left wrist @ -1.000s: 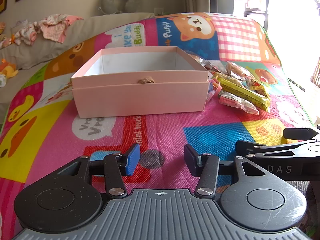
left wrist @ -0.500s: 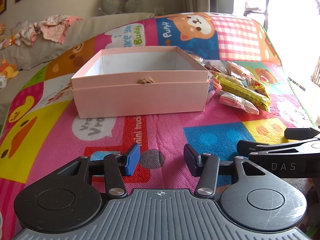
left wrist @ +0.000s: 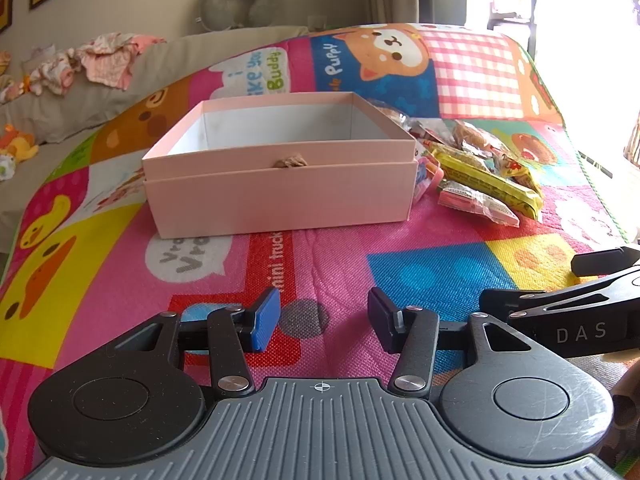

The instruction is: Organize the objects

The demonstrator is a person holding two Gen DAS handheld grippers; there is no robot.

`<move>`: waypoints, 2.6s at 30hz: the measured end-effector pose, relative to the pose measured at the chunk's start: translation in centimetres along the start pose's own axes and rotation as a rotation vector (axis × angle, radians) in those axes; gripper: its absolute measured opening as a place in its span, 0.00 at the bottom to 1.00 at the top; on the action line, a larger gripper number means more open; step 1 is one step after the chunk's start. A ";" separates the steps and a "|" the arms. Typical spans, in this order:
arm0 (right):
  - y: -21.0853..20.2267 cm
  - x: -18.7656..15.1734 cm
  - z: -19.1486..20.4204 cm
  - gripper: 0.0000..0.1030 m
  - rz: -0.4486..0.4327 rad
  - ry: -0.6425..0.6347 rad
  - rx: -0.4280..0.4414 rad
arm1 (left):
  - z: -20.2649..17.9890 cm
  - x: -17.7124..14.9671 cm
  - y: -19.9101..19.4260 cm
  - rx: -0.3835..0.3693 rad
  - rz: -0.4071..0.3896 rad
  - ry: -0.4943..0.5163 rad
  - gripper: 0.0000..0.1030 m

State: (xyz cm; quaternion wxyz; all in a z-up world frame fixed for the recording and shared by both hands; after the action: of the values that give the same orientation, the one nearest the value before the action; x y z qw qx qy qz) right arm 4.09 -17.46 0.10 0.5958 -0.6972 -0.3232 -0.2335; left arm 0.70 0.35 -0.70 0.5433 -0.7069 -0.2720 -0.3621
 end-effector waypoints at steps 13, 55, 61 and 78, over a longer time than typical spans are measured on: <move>-0.3 0.5 -0.4 1.00 0.051 0.033 0.025 | 0.4 0.4 -0.3 -0.024 0.014 -0.012 0.51; 17.3 24.0 -0.1 0.88 0.037 -0.097 0.220 | 17.6 13.8 10.1 -0.018 0.256 -0.163 0.12; 15.8 22.8 2.7 0.88 -0.105 -0.474 0.189 | 17.9 13.8 10.0 -0.036 0.250 -0.189 0.13; 12.0 21.8 -3.3 0.53 0.019 -0.097 0.285 | 16.5 13.7 9.7 -0.030 0.247 -0.189 0.12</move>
State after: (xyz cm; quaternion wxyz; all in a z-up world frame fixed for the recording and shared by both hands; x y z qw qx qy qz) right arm 27.90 -17.87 8.05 0.6746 -0.6191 -0.3748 -0.1455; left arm 19.86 13.66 2.39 0.5449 -0.7741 -0.2275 -0.2283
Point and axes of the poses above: each gripper's, at about its wrist camera, not at the fingertips, and y roughly the way its jaws point, z to its left, x to its top, the point moved 1 cm from there along y, roughly the way its jaws point, and after that the axes turned 15 degrees about -x, right-handed, at the moved point
